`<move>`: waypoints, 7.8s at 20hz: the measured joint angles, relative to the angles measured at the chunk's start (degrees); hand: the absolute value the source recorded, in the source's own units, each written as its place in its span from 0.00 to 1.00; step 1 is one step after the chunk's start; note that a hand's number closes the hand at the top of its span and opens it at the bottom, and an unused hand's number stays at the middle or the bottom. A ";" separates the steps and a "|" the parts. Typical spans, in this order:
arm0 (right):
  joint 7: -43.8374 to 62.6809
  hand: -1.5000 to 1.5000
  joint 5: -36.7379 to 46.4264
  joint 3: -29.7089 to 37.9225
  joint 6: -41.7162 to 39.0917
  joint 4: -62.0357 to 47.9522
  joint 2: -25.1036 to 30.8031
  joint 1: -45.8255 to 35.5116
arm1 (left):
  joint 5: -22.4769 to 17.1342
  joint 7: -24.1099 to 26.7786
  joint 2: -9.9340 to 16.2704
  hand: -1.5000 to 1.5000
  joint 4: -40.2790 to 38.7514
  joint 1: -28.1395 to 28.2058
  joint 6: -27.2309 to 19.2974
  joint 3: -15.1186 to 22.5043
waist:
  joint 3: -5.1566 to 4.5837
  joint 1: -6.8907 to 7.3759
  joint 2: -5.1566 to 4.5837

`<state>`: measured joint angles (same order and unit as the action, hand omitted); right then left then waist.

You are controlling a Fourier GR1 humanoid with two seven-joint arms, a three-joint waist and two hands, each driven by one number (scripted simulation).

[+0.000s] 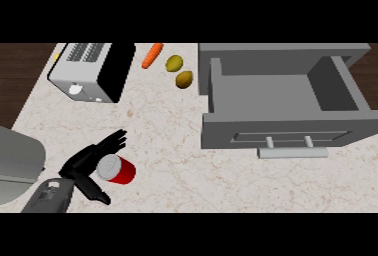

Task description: Pick up the can, place it into the drawer and close the drawer

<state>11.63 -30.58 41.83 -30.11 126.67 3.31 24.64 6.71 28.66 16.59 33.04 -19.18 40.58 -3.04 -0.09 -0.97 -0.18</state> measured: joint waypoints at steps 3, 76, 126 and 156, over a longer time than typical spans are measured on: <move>0.17 0.00 -0.57 0.76 -0.49 -0.37 0.16 -0.07 | -0.11 0.26 -0.90 0.00 -1.71 -1.11 -0.51 0.30 | 0.01 0.07 0.04; 4.74 0.00 -1.80 -0.39 2.88 3.32 -1.84 -2.22 | -24.41 -37.56 -16.59 1.00 25.79 -42.53 -71.37 9.96 | 0.11 -0.52 0.03; 7.41 0.00 0.48 -3.87 4.44 4.82 -1.44 -6.50 | -60.45 -20.39 -16.58 0.00 -6.74 -61.17 -86.00 37.30 | 0.21 -4.49 -0.91; -9.51 0.00 60.14 -29.50 7.41 2.45 1.73 -27.26 | -66.40 -13.81 -16.17 0.00 -4.30 -62.20 -85.86 36.94 | 0.10 0.92 -0.39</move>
<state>2.12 29.56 12.32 -22.70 129.12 5.04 -2.62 -59.69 14.85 0.42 28.74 -81.38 -45.28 33.90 0.01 -0.04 -0.57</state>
